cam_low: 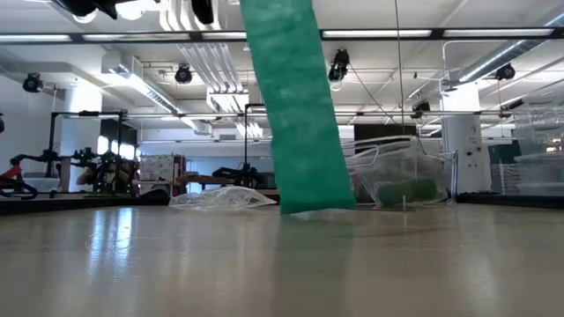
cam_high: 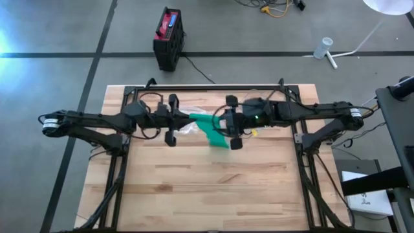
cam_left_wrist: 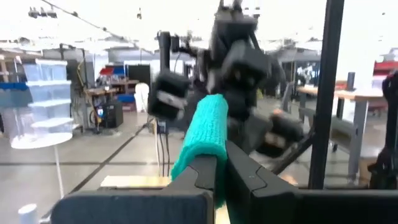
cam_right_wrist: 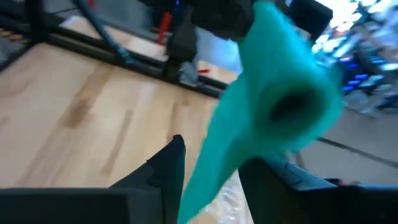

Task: Roll bandage
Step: Roll the dark green bandage

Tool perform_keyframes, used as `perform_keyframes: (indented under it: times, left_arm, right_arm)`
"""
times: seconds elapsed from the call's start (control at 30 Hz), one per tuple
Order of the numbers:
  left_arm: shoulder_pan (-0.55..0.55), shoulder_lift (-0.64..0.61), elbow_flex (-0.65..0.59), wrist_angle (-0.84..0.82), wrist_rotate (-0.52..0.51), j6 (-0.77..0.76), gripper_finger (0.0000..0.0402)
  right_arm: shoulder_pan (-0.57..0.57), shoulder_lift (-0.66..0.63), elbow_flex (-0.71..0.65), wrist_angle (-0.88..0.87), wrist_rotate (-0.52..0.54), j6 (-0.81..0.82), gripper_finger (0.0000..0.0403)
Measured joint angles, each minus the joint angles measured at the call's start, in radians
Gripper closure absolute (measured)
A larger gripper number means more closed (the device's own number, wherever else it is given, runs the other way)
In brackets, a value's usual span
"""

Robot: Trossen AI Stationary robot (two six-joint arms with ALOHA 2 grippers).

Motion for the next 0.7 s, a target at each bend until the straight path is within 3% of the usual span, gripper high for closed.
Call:
perform_keyframes:
  times: [0.1,0.27,0.53,0.7]
  left_arm:
    - [0.000,-0.030,0.000,-0.001,0.009,-0.011,0.0400]
    - [0.000,-0.035,-0.001,-0.004,0.055,-0.057,0.0400]
    - [-0.001,-0.044,-0.001,0.027,0.130,-0.127,0.0401]
    - [-0.001,-0.058,-0.001,0.035,0.155,-0.151,0.0401]
  right_arm:
    - [0.040,0.006,-0.056,0.135,0.114,-0.019,0.0266]
    - [0.048,0.011,-0.119,0.344,0.135,-0.019,0.0287]
    - [0.028,0.018,-0.129,0.370,0.172,-0.112,0.0393]
    - [0.015,0.020,-0.118,0.377,0.262,-0.203,0.0397]
